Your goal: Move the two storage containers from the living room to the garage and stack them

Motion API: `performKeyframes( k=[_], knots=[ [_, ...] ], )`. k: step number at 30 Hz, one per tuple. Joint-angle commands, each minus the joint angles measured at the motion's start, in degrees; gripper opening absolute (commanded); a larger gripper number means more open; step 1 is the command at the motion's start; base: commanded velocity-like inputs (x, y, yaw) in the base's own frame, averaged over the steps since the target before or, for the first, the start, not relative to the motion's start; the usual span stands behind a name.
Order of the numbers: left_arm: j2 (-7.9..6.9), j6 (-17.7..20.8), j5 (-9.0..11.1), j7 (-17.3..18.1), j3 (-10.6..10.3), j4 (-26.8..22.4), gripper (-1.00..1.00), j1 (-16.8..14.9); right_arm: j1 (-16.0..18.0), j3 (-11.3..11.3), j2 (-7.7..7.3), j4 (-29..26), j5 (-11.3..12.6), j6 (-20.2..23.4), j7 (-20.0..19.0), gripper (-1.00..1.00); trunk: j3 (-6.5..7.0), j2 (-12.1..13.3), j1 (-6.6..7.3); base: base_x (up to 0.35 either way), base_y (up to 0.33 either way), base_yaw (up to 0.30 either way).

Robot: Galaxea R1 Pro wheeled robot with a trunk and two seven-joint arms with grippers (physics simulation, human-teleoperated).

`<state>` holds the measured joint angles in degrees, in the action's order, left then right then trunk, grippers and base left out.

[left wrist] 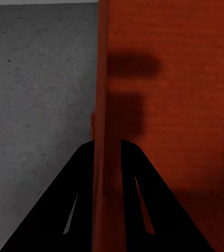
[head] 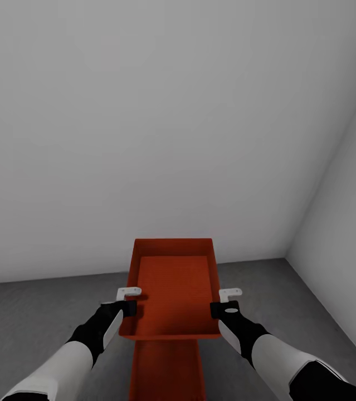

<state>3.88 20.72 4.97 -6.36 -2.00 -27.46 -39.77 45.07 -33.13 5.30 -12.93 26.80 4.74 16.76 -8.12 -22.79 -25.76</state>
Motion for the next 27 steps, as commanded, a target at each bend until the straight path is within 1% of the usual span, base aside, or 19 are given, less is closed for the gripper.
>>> performKeyframes(
  k=[1,11,23,27],
  knots=[
    [0.09,0.5,-1.6,-0.8,0.9,-2.2,-1.0,0.0,0.0,0.5,0.14,0.1,0.7,0.4,6.0,-1.0,-0.22,-0.1,-0.03,0.0,0.0,0.0],
    [0.16,0.5,-1.6,-0.8,0.9,-2.2,-1.0,0.0,0.0,0.5,0.11,0.1,0.8,0.4,6.0,-1.0,-1.14,-0.1,-0.03,0.0,0.0,0.0],
    [0.07,0.6,-1.6,-0.8,1.0,-2.2,-1.0,0.0,0.0,0.5,0.14,0.1,0.8,0.4,6.0,-1.0,-4.4,-4.9,-2.66,0.0,0.0,0.0],
    [0.07,0.6,-1.6,-0.8,1.0,-2.2,-1.0,0.0,0.0,0.5,0.14,0.1,0.8,0.4,6.0,-1.0,-4.76,-4.9,-2.66,0.0,0.0,0.0]
  ],
)
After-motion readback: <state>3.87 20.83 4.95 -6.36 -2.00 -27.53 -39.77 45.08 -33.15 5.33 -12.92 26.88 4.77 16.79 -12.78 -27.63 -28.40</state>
